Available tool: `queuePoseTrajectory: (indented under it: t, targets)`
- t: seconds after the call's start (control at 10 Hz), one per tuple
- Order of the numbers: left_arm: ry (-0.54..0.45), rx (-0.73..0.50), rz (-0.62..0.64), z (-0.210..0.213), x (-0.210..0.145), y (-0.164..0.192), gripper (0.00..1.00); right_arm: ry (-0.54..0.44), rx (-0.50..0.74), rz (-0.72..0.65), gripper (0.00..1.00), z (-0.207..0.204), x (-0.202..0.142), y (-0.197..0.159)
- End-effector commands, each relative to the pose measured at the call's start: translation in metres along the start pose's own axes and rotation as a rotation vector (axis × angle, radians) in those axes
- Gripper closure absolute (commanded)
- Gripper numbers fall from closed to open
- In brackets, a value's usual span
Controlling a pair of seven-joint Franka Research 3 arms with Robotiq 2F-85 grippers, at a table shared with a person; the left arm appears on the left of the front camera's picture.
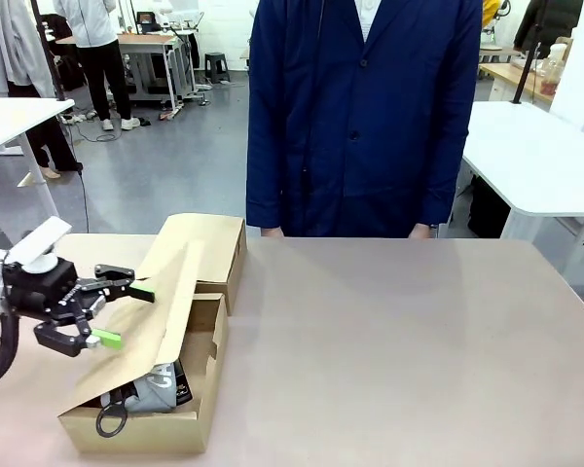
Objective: Place items inside the box.
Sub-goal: Close the lid of the Mailer Box closest to the robot.
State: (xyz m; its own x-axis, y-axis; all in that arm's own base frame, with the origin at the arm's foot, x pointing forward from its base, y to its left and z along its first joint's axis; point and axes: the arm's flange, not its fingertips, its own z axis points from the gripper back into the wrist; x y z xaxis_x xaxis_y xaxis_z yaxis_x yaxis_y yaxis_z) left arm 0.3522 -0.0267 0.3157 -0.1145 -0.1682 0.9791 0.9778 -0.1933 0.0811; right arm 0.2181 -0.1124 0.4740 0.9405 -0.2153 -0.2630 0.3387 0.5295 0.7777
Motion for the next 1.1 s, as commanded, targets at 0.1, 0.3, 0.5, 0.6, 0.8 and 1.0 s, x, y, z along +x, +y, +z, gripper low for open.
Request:
queuePoseTrajectory:
  t: [0.1,0.3,0.5,0.6,0.8,1.0]
  targets:
    - [0.125,0.022,-0.061,-0.03,-0.036,-0.051,0.0,-0.001,0.023,0.016,0.0,0.0,0.0,0.002]
    - [0.214,0.037,-0.105,-0.034,-0.047,-0.054,0.0,-0.001,0.023,0.016,0.0,0.0,0.0,0.002]
    - [0.265,-0.023,-0.124,-0.036,-0.056,-0.057,0.0,-0.001,0.023,0.016,0.0,0.0,0.0,0.002]
    - [0.265,-0.051,-0.116,-0.036,-0.056,-0.057,0.0,-0.001,0.023,0.016,0.0,0.0,0.0,0.002]
    - [0.209,-0.045,-0.075,-0.021,-0.04,-0.051,0.0,-0.001,0.023,0.016,0.0,0.0,0.0,0.002]
    - [0.097,0.021,0.05,0.019,-0.007,-0.041,0.0,-0.001,0.023,0.016,0.0,0.0,0.0,0.002]
